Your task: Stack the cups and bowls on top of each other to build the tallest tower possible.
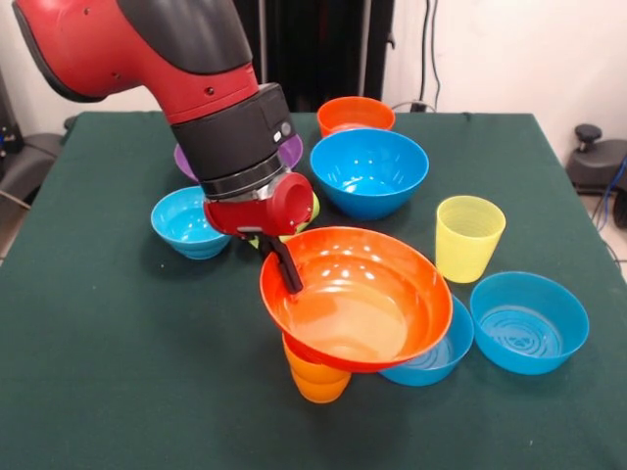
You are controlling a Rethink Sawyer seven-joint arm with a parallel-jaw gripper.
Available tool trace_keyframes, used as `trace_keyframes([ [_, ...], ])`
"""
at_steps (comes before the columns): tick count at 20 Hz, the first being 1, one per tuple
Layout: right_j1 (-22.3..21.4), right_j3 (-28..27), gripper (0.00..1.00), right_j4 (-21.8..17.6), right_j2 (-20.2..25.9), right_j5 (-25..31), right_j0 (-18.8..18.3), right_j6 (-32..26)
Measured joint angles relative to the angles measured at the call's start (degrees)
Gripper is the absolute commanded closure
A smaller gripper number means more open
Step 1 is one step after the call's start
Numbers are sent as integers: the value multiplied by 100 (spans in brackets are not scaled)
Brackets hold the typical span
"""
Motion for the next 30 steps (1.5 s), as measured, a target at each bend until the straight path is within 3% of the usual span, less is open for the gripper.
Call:
trace_keyframes([
  [30,55,-193,100,2,23,352,-82,0],
])
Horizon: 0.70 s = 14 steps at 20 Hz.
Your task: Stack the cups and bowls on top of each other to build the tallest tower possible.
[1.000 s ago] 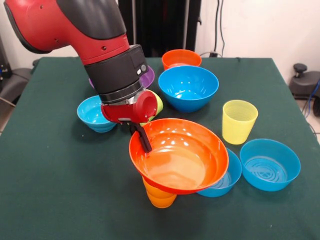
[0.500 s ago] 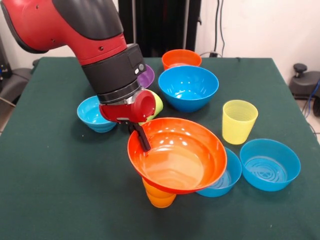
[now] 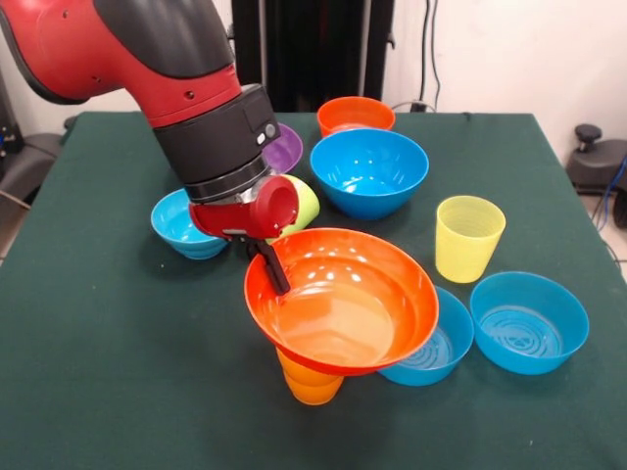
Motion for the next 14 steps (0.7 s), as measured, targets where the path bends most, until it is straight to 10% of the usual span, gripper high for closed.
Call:
trace_keyframes([
  [14,58,-36,100,83,124,456,-136,0],
])
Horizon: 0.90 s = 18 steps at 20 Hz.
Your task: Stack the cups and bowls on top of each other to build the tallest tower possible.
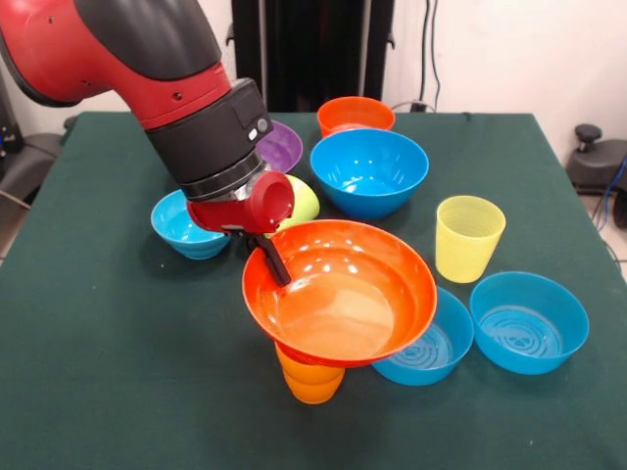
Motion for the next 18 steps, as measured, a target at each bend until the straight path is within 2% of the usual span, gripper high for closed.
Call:
trace_keyframes([
  [10,1,0,100,74,126,385,-49,0],
  [18,104,-21,100,74,151,442,-126,0],
])
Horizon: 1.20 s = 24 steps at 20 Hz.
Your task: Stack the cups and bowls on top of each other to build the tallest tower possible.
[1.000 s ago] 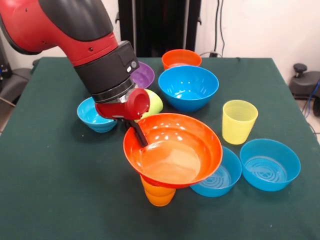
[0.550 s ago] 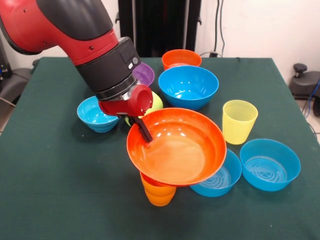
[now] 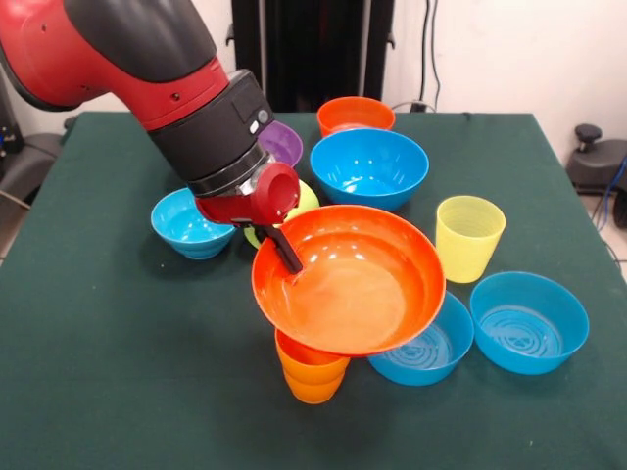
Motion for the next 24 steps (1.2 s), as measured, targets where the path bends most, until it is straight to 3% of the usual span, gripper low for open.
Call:
trace_keyframes([
  [24,120,-142,100,-1,59,126,-262,0],
])
